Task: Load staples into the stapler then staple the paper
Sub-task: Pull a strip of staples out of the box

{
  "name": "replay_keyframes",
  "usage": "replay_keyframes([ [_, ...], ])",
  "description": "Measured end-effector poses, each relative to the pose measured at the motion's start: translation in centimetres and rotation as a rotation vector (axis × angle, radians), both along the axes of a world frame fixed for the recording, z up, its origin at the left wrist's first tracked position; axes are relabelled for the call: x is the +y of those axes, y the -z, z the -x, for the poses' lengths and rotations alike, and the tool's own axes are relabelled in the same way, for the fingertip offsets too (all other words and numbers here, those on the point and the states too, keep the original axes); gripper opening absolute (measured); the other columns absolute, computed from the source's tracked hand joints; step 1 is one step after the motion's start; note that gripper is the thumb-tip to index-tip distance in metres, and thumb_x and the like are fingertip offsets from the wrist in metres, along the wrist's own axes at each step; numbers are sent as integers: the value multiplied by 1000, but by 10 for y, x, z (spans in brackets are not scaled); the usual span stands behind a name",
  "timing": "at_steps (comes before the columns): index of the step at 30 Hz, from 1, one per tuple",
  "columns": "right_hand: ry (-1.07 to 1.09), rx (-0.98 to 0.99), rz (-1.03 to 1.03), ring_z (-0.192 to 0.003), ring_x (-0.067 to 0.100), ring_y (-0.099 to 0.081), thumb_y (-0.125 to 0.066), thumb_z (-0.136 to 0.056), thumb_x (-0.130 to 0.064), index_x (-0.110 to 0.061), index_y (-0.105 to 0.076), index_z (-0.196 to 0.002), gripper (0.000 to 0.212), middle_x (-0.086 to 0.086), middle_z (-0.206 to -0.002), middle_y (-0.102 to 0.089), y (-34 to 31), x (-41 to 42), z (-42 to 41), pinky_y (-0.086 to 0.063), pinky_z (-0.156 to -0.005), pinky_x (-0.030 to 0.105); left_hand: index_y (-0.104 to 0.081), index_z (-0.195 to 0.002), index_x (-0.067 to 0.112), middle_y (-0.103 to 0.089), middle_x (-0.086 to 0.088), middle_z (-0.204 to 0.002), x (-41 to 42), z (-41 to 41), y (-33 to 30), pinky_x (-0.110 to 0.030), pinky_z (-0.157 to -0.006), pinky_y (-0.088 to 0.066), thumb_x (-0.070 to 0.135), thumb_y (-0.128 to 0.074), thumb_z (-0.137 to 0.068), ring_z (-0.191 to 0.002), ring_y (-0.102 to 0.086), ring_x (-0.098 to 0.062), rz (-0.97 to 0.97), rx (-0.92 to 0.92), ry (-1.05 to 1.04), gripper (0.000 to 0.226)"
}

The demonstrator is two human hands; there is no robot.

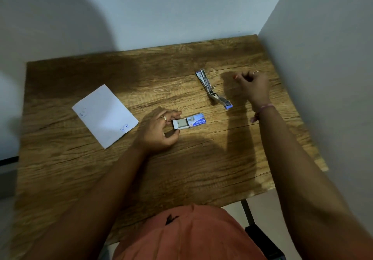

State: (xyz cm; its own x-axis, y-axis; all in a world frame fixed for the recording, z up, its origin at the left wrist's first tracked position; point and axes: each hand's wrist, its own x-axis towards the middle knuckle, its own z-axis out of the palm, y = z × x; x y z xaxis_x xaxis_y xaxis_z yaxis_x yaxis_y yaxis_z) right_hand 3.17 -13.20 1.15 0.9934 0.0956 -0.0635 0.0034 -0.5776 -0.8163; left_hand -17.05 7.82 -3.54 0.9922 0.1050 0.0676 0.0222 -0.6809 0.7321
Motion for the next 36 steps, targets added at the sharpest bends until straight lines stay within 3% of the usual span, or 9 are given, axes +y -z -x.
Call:
replay_keyframes([
  [3,-356,-85,-24,-81,8,-61,-70,-84,-16,-19,-70,-84,4,-3,-88,-69,-29,5,28,-49,-76,24,-59,-124,13,-58,-3,-119,0,1,2,-1,-89,-37,14,-69,-78,-109,-53,-8,-8,-20,7,47],
  [8,-773,-261,511,-108,8,-42,-67,-83,-38,-34,-71,-88,8,-19,-109,-59,-44,39,71,-15,-84,33,-59,-124,9,-59,-6,-117,0,1,3,-2,-87,-39,11,-70,-78,-107,-55,-12,2,-41,19,48],
  [10,-881,-330,657,-122,14,-39,-66,-84,-36,-33,-72,-91,10,-16,-128,-56,-40,55,82,-15,-86,36,-58,-124,9,-58,-6,-116,1,2,4,-2,-86,-38,12,-70,-78,-106,-55,-12,-11,-44,24,48],
  [13,-975,-359,813,-129,22,-38,-64,-85,-32,-30,-73,-93,11,-4,-131,-56,-29,71,93,-22,-93,46,-59,-121,8,-58,-6,-114,0,3,5,2,-85,-34,13,-71,-78,-102,-52,-8,-38,-51,11,45],
  [19,-992,-390,933,-131,26,-36,-57,-91,-31,-24,-71,-98,18,0,-124,-57,-12,77,97,-25,-94,48,-60,-119,10,-59,-3,-112,1,3,8,5,-83,-31,13,-71,-77,-97,-49,-1,-39,-65,-9,44],
  [26,-761,-264,555,-104,25,-60,-56,-91,-8,-9,-69,-111,23,11,-111,-64,-22,53,102,-43,-90,30,-58,-124,17,-58,1,-116,1,2,9,4,-79,-35,19,-70,-79,-98,-49,0,-42,-54,-15,47],
  [29,-631,-292,600,-104,28,-60,-54,-91,0,-5,-61,-120,31,16,-118,-59,-16,37,123,-46,-89,32,-58,-127,11,-53,-4,-117,0,3,9,3,-80,-37,15,-71,-78,-100,-46,-2,-14,-66,-29,51],
  [32,-574,-305,678,-100,30,-62,-48,-92,3,-3,-43,-136,45,19,-130,-50,-2,27,147,-52,-84,33,-57,-127,10,-51,-7,-116,-4,6,9,-10,-90,-40,20,-72,-78,-109,-40,-9,-86,-88,-56,53],
  [36,-533,-258,704,-122,35,-48,-43,-94,0,1,-23,-146,56,23,-142,-39,18,23,151,-41,-102,38,-58,-115,13,-55,-5,-109,-7,8,13,-37,-95,-39,43,-64,-77,-106,-46,-23,-347,-94,-162,49],
])
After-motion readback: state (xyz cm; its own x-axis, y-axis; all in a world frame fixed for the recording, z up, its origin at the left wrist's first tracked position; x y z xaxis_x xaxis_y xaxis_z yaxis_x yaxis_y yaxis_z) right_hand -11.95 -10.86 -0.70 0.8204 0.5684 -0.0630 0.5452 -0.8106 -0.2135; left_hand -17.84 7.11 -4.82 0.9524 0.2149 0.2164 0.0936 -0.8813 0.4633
